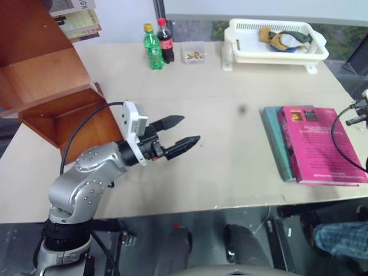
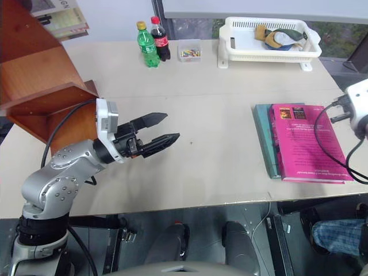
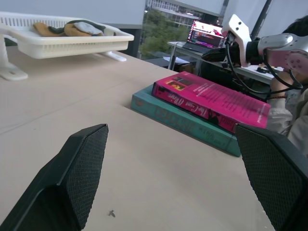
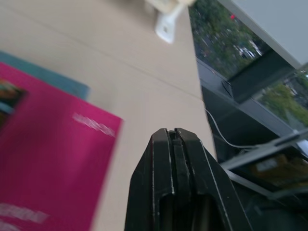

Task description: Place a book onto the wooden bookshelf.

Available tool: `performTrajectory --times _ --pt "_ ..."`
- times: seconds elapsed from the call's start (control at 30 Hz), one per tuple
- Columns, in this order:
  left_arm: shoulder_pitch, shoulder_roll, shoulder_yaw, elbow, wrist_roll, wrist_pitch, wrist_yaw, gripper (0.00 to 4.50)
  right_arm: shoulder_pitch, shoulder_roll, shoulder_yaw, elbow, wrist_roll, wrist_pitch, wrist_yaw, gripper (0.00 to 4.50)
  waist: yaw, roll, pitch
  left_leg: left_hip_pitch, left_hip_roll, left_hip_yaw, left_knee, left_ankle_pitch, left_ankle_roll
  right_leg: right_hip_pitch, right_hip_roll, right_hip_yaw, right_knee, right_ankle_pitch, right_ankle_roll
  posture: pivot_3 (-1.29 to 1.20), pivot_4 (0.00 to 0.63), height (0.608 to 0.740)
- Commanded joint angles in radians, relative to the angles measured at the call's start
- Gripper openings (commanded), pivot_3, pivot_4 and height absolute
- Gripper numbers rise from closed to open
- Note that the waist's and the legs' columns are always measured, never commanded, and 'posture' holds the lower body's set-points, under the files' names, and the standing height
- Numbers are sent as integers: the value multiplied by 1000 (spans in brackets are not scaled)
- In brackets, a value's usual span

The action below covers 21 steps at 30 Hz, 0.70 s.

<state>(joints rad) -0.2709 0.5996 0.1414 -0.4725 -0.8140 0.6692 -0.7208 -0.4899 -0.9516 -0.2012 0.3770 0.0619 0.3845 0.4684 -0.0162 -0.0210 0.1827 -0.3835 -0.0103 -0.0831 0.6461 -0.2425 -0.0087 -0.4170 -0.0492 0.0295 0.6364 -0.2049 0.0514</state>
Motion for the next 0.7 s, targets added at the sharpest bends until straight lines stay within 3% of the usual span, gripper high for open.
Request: performTrajectory --times 0.03,0.2,0.33,0.7 --pt "2 9 5 -44 -10 -10 -7 4500 2 -38 -1 37 -16 -26 49 19 -1 0 0 0 0 0 0 0 0 0 0 0 0 0 0 0 150 740" --pt "20 12 13 -54 -5 -11 2 4500 103 -30 -18 -81 21 49 130 19 -3 1 0 0 1 0 0 0 0 0 0 0 0 0 0 0 150 740" --pt "30 11 14 -61 -5 -11 8 4500 184 0 -26 -171 23 93 114 19 -1 1 0 0 0 0 0 0 0 0 0 1 0 0 0 0 150 740" --pt "36 29 10 -58 -8 -1 -5 4500 216 94 -14 -357 53 236 75 19 -2 1 0 1 0 0 2 0 0 0 1 1 2 0 1 0 150 740"
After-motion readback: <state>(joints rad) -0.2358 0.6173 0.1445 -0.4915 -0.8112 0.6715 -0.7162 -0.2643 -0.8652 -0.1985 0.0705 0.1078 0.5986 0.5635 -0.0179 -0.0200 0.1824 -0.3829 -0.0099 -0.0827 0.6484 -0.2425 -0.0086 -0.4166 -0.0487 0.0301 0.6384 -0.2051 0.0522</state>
